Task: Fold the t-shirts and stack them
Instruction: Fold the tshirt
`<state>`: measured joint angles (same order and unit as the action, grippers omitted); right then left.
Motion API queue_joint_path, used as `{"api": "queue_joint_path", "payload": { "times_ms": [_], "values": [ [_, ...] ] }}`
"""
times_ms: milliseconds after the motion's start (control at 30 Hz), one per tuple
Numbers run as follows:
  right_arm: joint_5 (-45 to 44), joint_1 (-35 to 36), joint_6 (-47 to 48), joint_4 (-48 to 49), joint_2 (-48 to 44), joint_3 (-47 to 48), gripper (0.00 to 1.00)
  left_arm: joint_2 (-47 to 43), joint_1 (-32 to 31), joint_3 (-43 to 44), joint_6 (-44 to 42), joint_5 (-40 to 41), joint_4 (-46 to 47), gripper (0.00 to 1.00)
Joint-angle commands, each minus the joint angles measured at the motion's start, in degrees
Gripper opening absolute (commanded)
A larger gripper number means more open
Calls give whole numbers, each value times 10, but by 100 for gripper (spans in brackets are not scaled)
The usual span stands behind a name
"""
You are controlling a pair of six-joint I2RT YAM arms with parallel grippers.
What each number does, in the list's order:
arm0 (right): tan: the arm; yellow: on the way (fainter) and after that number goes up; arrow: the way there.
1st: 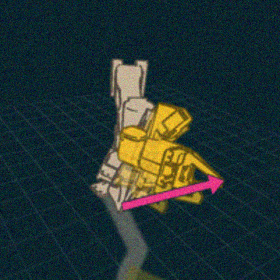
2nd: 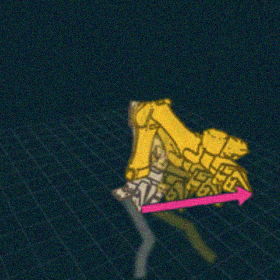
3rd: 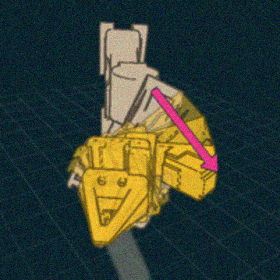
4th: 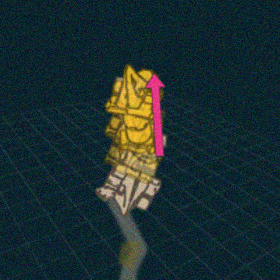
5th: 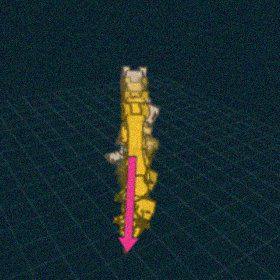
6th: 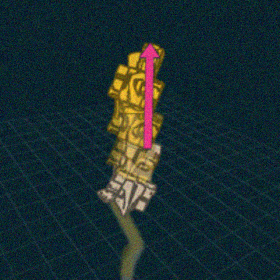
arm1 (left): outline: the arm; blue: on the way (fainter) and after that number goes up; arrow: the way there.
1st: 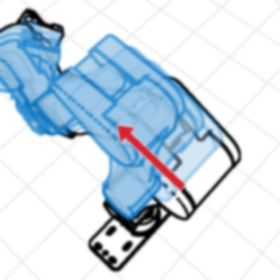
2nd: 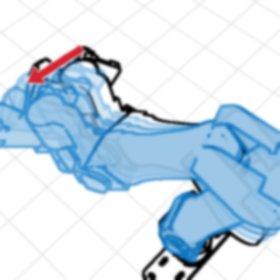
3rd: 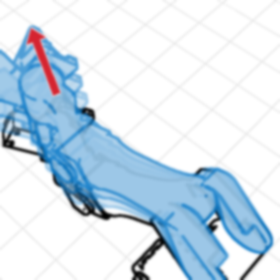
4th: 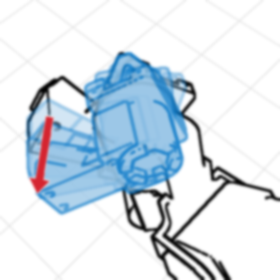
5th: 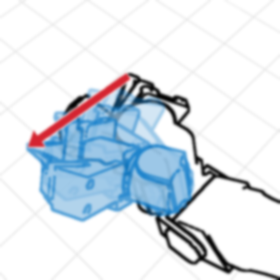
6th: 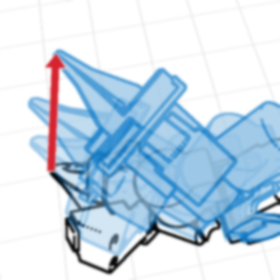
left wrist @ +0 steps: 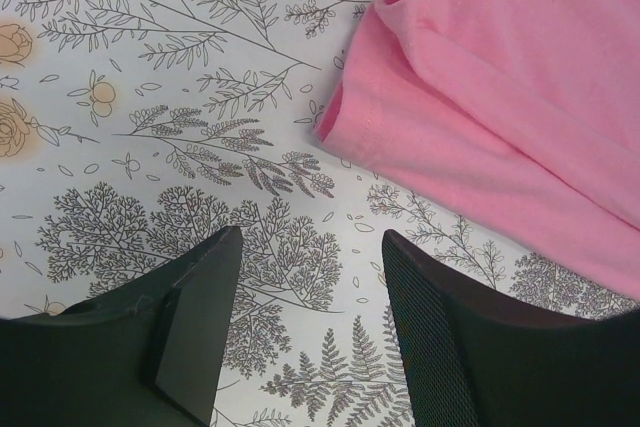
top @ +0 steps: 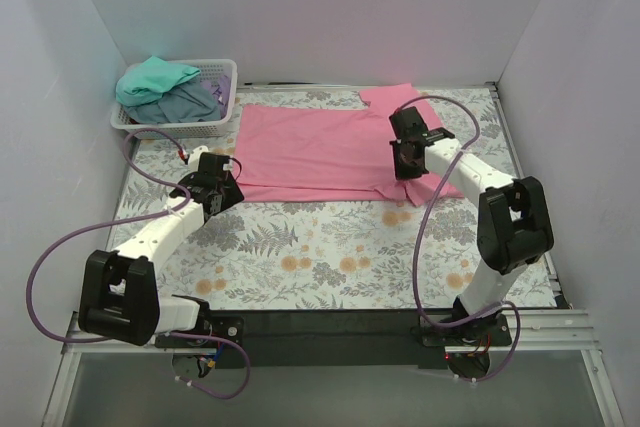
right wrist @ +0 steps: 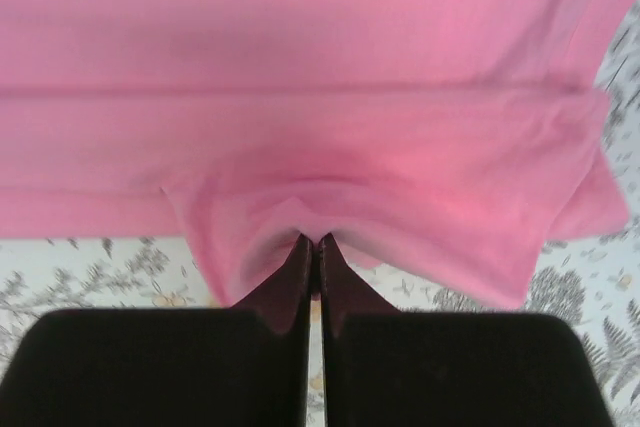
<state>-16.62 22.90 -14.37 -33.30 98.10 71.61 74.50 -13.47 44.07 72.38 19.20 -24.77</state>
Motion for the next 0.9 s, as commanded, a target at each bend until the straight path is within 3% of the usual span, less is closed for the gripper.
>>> {"api": "queue_joint_path", "payload": {
  "times_ms": [0, 300, 533, 633, 767, 867],
  "values": [
    [-26, -17, 36, -8, 39, 88, 1, 1, -3, -1, -7, 20, 11, 57],
    [-10, -58, 70, -9, 176, 282, 1, 15, -2, -1, -7, 20, 11, 57],
    [-3, -73, 78, -8, 248, 357, 2, 25, -3, -1, -8, 16, 11, 57],
    [1, -79, 77, -8, 266, 377, 10, 28, -2, 0, -8, 13, 11, 57],
    [8, -81, 74, -9, 259, 377, 39, 36, -2, 10, -3, 1, 6, 57],
    [12, -89, 59, -8, 219, 339, 49, 42, -2, 41, 10, -16, -7, 57]
  ]
}}
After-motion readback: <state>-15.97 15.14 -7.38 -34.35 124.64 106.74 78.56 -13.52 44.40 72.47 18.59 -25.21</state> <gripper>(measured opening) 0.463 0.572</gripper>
